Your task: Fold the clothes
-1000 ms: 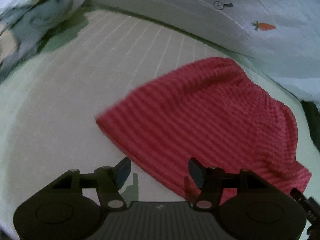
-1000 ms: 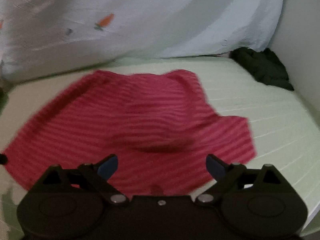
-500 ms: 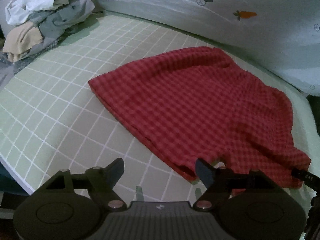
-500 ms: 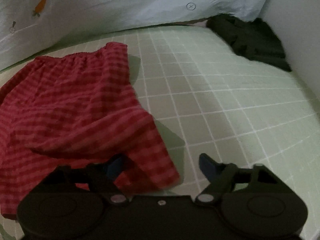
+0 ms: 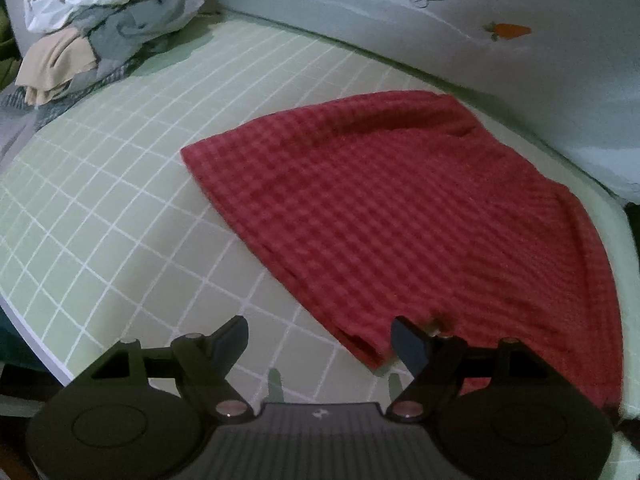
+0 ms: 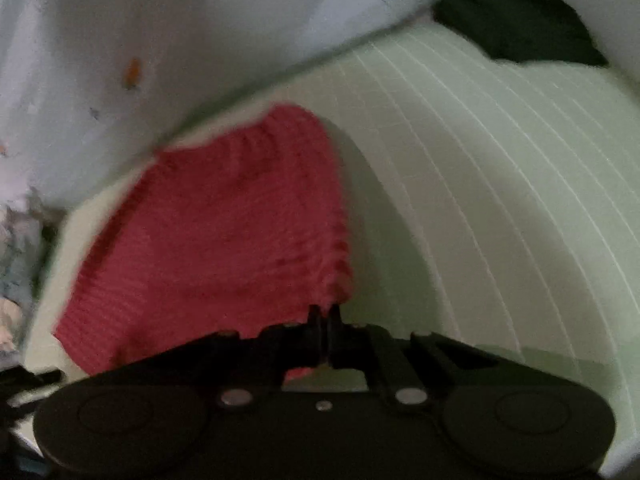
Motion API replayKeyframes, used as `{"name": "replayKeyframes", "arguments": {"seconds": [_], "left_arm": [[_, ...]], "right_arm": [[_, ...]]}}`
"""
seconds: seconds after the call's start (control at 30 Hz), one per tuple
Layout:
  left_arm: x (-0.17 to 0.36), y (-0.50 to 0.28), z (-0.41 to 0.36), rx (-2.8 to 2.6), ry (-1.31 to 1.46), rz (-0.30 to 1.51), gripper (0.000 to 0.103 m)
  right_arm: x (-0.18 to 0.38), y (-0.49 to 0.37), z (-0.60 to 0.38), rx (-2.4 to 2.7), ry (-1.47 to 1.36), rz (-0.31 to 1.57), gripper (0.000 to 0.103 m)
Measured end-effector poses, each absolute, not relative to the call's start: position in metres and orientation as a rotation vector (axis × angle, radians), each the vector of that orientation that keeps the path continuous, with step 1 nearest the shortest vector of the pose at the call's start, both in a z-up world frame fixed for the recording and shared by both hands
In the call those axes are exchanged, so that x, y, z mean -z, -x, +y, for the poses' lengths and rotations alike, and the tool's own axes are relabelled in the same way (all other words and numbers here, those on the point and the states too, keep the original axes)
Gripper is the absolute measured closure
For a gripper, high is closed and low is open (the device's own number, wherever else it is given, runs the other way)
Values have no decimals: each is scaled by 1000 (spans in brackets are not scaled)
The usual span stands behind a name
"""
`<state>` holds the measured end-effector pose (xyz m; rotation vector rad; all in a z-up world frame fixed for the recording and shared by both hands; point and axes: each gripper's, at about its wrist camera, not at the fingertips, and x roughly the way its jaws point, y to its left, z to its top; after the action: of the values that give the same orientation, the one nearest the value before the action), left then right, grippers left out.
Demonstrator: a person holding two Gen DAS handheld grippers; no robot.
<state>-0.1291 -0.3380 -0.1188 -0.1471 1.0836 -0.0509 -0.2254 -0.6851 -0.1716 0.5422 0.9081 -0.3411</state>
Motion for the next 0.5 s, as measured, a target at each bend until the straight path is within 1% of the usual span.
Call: {"name": "replayKeyframes", "arguments": {"seconds": [0.07, 0.1, 0.13, 0.17, 0.2, 0.23, 0.27, 0.3, 0.33, 0.37, 0.4, 0.43, 0.5], "left_arm": [[120, 122, -329, 45, 161, 1088, 24], [120, 118, -324, 41, 165, 1087, 24], [121, 114, -320, 38, 170, 1085, 24], [121, 110, -315, 34, 174, 1086, 24], [122, 104, -310, 30, 177, 1090, 24], [122, 99, -306, 26, 180, 1093, 24], [123, 94, -302, 23, 182, 1097, 24], [123, 89, -297, 20, 184, 1098, 24], [124, 82, -292, 16, 186, 1095, 24], [124, 76, -286, 12, 188, 1093, 24], [125, 70, -281, 8, 190, 1091, 24], [125, 64, -276, 4, 192, 1089, 24], [127, 51, -265, -3, 194, 1089, 24]], "right_arm": [[184, 227, -683, 387, -553, 966, 100], [190, 228, -682, 410, -558, 993, 98], [189, 230, -680, 421, -568, 988, 92], [186, 227, -674, 450, -520, 993, 87], [183, 224, -668, 478, -472, 998, 76], [181, 222, -663, 506, -424, 1002, 62], [178, 218, -657, 535, -376, 1003, 56], [176, 214, -654, 555, -349, 995, 43], [173, 211, -651, 575, -321, 986, 28], [170, 208, -647, 584, -308, 971, 19], [168, 206, -644, 590, -292, 948, 8], [165, 203, -637, 593, -267, 918, 1], [161, 199, -632, 579, -225, 896, 0]]}}
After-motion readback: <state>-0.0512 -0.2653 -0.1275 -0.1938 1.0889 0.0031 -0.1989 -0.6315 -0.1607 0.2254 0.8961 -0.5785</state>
